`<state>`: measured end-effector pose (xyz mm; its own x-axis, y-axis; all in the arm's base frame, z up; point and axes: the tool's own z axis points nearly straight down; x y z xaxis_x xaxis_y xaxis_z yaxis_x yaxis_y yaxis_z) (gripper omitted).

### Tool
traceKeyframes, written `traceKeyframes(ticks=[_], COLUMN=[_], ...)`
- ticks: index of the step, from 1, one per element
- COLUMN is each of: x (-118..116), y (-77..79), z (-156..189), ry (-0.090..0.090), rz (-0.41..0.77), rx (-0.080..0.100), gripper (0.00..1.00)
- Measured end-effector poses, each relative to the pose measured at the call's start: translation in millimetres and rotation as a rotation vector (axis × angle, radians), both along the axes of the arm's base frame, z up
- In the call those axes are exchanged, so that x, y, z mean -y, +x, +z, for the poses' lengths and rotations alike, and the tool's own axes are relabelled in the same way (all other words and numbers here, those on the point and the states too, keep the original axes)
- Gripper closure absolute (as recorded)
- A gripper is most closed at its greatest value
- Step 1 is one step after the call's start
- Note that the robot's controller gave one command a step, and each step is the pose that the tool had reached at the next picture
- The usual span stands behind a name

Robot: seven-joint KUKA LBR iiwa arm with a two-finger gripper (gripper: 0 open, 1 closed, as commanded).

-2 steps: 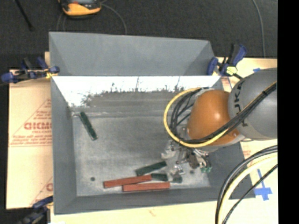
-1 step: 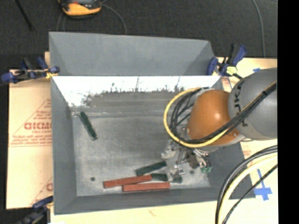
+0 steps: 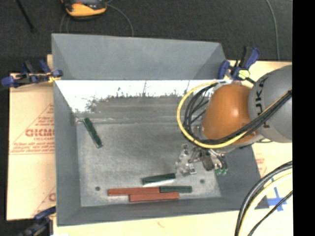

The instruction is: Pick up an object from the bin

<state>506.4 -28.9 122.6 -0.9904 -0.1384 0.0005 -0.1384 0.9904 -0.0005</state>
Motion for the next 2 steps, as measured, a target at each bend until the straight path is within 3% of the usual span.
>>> traceKeyframes(ticks=[1, 2], x=[0.2, 7.1], y=[1.6, 19.5], z=[14.7, -27.2], ry=[0.0, 0.0], rz=[-0.006, 0.268], rx=[0.0, 0.004], gripper=[1.0, 0.0])
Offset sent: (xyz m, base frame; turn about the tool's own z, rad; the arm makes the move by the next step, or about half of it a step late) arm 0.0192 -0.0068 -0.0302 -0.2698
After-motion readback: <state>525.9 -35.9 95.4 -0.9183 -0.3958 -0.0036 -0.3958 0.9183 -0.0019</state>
